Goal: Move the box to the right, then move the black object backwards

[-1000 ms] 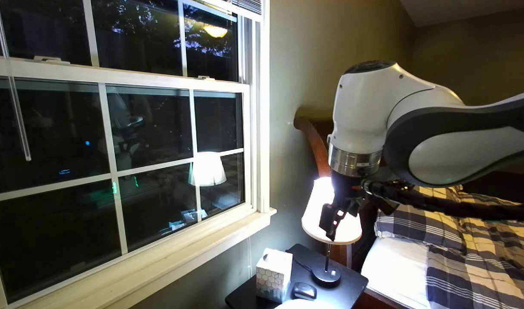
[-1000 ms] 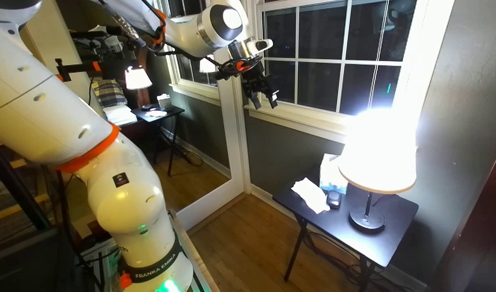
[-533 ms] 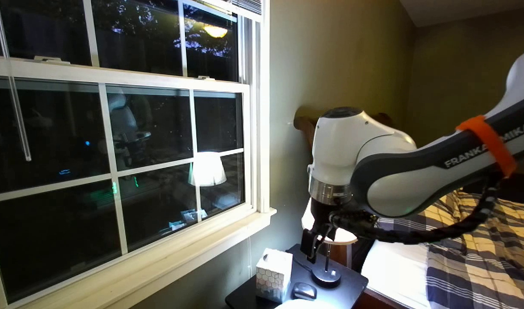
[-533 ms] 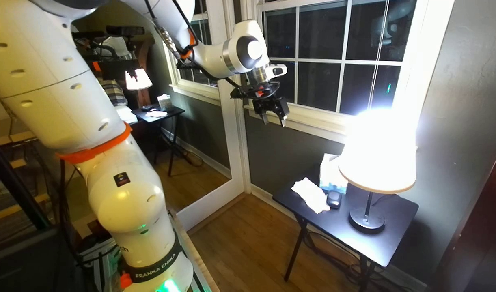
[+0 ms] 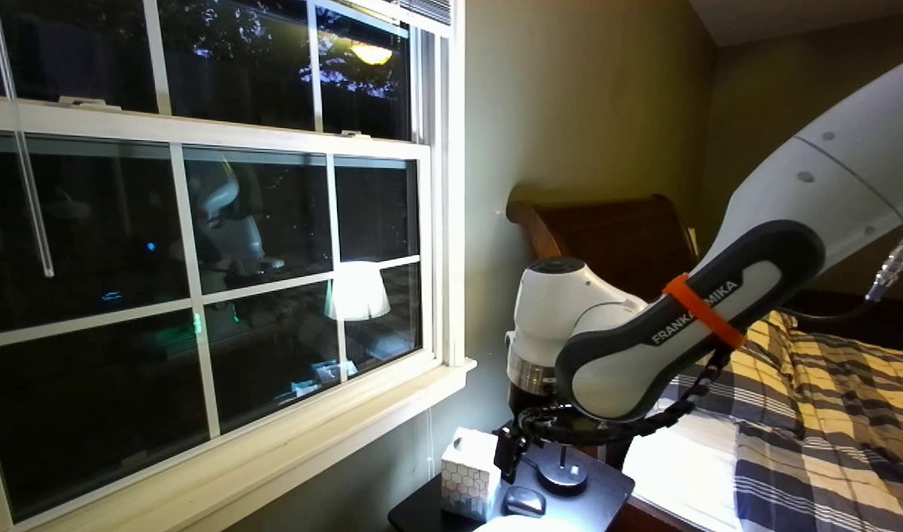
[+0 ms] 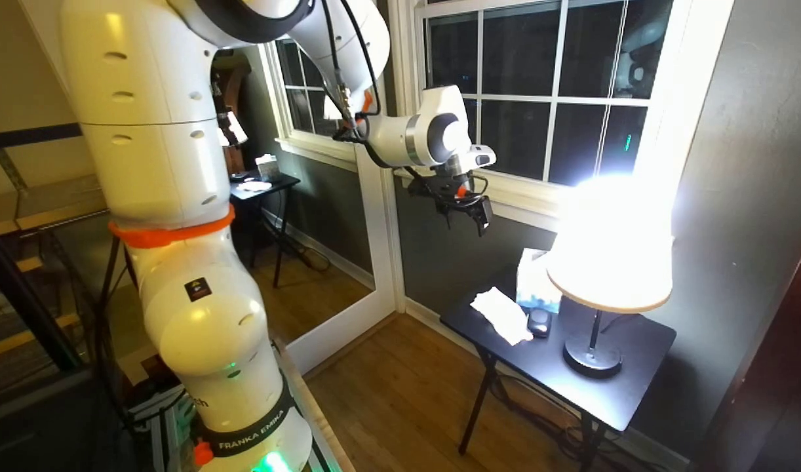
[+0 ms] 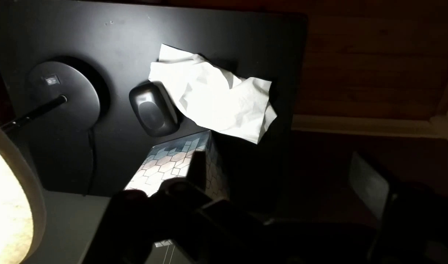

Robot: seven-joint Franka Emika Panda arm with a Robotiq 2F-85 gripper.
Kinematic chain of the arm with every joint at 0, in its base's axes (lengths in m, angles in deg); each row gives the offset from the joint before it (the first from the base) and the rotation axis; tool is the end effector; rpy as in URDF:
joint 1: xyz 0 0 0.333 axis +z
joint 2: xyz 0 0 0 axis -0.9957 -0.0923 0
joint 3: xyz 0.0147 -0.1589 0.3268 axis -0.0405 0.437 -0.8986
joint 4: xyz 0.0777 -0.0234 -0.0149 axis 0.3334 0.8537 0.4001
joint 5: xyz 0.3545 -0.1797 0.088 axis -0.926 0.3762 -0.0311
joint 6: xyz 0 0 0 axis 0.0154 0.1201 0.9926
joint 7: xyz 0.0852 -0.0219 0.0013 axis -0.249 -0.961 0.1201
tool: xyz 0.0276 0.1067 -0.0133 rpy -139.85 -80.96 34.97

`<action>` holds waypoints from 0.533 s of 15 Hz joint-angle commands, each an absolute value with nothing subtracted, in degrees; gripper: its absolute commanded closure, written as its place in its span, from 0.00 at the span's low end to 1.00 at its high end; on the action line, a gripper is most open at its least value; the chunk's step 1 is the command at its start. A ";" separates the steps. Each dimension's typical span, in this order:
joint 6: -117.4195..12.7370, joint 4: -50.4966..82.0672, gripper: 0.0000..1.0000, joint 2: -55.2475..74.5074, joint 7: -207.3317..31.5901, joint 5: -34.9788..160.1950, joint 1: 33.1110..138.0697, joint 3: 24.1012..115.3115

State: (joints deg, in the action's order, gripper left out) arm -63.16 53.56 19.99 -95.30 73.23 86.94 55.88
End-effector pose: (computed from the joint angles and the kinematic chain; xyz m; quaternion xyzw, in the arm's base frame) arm 0.5469 0.1185 0.3598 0.9904 0.0909 0.0923 0.0474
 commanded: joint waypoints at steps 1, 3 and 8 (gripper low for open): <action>-66.15 49.03 0.00 12.19 -89.21 71.84 87.97 58.60; -67.47 46.88 0.00 8.79 -86.41 71.48 87.73 59.55; -67.61 40.84 0.00 1.59 -90.46 67.77 88.39 61.91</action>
